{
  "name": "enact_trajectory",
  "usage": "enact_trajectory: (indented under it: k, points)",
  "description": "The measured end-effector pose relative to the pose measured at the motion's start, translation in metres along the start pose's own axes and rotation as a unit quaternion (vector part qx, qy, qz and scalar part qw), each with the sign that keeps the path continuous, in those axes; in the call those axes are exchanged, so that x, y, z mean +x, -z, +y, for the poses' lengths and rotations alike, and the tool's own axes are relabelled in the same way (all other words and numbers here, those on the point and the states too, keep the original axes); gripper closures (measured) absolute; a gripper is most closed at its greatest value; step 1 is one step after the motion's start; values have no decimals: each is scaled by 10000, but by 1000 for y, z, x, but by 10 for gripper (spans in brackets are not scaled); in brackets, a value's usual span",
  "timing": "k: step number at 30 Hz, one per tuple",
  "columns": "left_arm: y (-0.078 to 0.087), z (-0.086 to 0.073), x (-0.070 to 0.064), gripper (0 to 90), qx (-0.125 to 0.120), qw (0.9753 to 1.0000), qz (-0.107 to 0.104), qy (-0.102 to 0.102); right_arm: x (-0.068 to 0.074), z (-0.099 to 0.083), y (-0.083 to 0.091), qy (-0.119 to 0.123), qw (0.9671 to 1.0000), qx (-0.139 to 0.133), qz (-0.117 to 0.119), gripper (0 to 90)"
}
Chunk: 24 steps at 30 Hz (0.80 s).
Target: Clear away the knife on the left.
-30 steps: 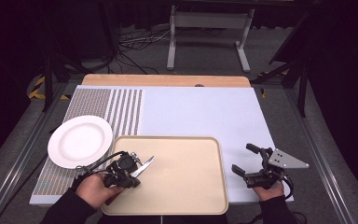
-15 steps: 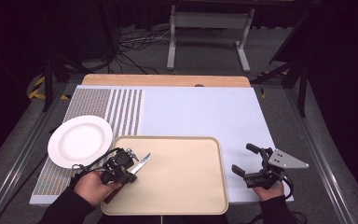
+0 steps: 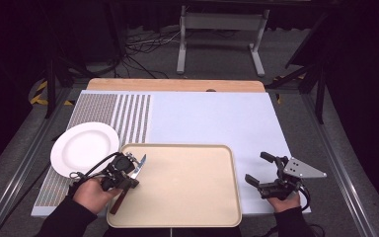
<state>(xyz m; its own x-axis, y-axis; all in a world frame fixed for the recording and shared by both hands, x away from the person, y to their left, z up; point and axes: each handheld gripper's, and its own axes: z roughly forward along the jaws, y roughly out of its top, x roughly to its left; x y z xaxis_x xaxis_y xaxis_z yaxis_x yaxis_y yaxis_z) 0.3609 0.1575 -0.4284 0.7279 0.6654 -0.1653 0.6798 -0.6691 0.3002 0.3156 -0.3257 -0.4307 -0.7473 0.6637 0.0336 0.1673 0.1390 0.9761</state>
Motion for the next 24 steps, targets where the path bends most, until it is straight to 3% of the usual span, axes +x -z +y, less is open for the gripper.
enact_trajectory:
  k: [14, 24]
  points:
    - [5, -7, 15, 900, -57, 9997, 190, 170, 0, 0, 0, -19, 10000, 3, 0, 11]
    - [7, -12, 20, 899, -88, 9994, 216, 273, -1, 0, -1, -4, 10000, 0, 6, 11]
